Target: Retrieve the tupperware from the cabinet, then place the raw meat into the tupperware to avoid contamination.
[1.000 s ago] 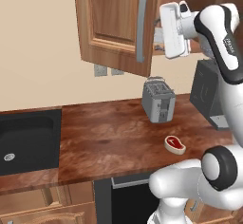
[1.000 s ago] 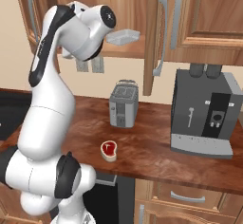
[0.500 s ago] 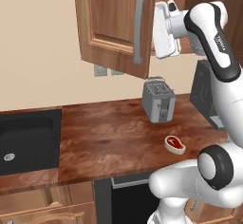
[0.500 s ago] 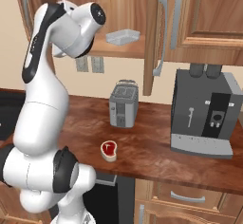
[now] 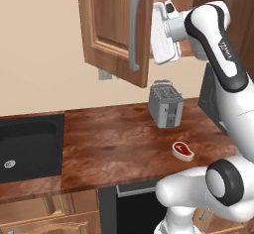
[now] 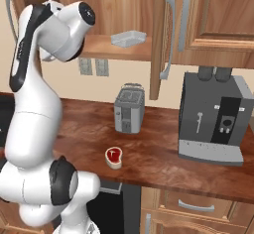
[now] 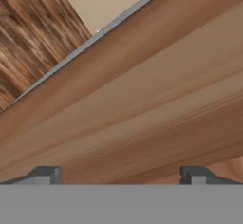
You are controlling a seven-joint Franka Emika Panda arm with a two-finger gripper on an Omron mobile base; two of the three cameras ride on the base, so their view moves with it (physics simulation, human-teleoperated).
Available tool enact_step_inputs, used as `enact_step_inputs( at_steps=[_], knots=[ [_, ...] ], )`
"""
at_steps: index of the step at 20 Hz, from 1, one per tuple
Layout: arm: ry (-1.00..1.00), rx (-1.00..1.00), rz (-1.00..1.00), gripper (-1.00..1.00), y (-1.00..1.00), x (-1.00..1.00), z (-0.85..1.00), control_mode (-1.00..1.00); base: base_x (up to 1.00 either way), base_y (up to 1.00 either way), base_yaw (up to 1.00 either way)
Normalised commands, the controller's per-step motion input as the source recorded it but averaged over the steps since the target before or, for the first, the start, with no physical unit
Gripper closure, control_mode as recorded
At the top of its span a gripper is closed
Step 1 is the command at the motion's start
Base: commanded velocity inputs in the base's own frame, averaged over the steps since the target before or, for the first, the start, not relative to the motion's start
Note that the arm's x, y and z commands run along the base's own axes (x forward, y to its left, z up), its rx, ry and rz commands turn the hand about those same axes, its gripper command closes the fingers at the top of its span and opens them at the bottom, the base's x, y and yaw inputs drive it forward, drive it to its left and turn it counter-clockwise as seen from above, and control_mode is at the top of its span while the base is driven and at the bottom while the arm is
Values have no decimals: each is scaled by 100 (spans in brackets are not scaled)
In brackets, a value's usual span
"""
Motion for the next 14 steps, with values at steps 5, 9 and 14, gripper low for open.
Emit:
enact_step_inputs(
  at_steps=[5, 9, 14],
  knots=[
    [0, 0, 4, -100, 48, -36, 0, -100, 0, 0, 0],
    [0, 0, 3, -100, 52, -32, -2, -100, 0, 0, 0],
    [0, 0, 1, -100, 61, -17, -10, -100, 0, 0, 0]
  ],
)
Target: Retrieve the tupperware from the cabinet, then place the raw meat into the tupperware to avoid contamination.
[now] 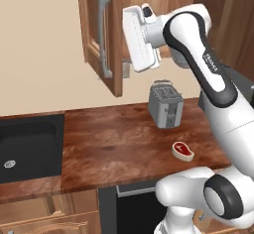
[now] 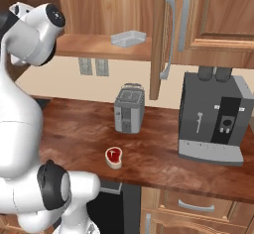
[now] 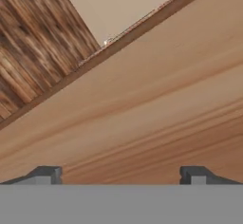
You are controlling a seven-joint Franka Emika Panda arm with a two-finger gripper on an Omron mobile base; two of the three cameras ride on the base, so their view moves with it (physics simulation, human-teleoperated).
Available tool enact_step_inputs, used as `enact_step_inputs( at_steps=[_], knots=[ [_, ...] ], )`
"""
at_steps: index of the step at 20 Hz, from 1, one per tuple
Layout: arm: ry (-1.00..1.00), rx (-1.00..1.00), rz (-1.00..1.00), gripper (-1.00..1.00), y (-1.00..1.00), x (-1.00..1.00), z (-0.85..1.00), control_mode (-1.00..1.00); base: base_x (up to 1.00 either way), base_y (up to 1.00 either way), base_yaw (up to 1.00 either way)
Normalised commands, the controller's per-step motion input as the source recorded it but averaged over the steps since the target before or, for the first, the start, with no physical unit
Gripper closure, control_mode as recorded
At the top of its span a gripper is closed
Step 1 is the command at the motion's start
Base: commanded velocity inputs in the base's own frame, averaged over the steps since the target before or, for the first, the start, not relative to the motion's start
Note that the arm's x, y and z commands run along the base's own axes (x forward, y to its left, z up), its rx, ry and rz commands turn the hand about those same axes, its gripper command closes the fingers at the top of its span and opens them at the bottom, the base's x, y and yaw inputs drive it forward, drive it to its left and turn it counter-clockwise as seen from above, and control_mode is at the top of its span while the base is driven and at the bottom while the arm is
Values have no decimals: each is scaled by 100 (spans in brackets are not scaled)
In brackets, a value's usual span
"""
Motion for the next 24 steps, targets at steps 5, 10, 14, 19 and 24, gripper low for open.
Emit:
enact_step_inputs(
  at_steps=[5, 10, 14, 19, 24],
  knots=[
    [0, 0, 0, -100, 58, 0, -13, -100, 0, 0, 0],
    [0, 0, -1, -100, 43, 2, -4, -100, 0, 0, 0],
    [0, 0, -1, -100, 20, 7, 0, -100, 0, 0, 0],
    [0, 0, 0, -100, 10, 10, 0, -100, 0, 0, 0],
    [0, 0, -2, -100, -9, 1, 0, -100, 0, 0, 0]
  ],
)
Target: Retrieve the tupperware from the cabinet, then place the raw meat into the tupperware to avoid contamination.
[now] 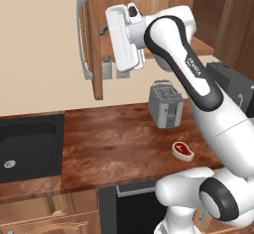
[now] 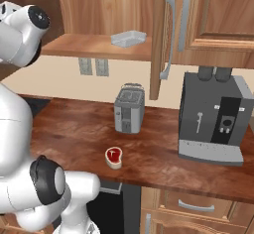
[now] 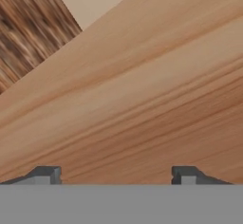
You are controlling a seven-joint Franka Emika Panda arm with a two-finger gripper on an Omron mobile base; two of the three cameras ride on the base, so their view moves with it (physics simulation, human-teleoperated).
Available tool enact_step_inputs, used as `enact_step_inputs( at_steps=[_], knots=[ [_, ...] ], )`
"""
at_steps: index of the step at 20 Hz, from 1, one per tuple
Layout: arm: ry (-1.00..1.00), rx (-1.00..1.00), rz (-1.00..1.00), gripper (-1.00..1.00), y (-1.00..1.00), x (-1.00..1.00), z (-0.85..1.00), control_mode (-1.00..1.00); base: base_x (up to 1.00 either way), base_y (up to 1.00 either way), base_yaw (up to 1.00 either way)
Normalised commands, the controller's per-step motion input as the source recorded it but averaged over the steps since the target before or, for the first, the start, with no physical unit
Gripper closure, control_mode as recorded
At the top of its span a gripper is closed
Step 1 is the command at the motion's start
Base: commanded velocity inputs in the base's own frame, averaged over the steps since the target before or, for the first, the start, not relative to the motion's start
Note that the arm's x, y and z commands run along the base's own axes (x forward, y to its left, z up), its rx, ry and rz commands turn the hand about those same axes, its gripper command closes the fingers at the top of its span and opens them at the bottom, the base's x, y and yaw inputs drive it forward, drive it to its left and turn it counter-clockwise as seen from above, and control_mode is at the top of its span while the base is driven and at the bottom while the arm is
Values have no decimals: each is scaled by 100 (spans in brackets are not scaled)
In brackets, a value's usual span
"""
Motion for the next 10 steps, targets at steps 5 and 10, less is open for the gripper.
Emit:
enact_step_inputs(
  at_steps=[5, 10],
  knots=[
    [0, 0, -4, -100, -37, -1, 0, -100, 0, 0, 0],
    [0, 1, -7, -100, -48, -2, 2, -100, 0, 0, 0]
  ],
)
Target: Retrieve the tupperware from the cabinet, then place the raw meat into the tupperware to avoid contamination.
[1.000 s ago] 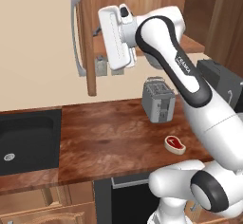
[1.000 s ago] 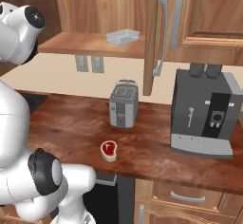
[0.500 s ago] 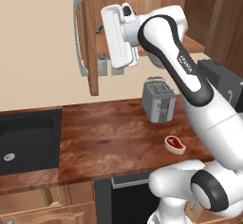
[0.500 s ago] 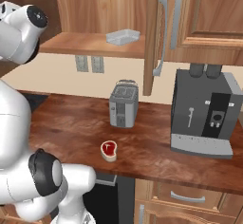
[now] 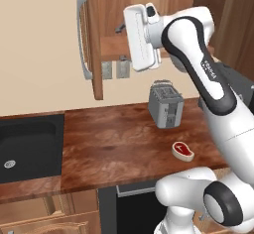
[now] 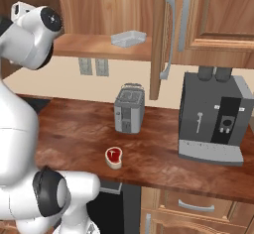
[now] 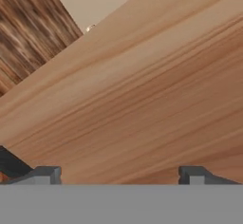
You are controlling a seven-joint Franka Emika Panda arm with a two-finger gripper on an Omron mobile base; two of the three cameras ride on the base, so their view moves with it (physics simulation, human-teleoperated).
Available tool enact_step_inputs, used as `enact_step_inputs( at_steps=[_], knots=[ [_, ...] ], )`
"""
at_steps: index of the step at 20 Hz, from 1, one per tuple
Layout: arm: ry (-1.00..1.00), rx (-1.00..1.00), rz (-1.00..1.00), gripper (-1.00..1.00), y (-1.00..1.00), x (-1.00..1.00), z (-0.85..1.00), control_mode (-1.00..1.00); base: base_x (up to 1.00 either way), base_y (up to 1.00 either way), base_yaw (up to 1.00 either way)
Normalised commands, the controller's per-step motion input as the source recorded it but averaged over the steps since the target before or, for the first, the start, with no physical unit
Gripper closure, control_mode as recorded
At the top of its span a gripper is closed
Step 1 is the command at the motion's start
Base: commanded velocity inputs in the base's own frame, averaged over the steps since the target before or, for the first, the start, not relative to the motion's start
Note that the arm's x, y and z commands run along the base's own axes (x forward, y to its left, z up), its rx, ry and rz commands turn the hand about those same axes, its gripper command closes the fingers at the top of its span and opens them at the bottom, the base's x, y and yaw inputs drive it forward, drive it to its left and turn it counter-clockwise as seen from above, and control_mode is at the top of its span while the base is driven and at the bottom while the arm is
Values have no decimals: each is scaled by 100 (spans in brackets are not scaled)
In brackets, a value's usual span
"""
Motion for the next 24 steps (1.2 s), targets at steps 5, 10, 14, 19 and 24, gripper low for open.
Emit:
enact_step_inputs(
  at_steps=[5, 10, 14, 19, 24],
  knots=[
    [1, 3, -11, -100, -46, 0, 6, -100, 0, 0, 0],
    [10, 1, -18, -100, -35, 0, 7, -100, 0, 0, 0],
    [12, 0, -22, -100, -30, 0, 1, -100, 0, 0, 0],
    [10, 0, -22, -100, -30, 2, 0, -100, 0, 0, 0],
    [10, -1, -18, -100, -28, 10, 0, -100, 0, 0, 0]
  ],
)
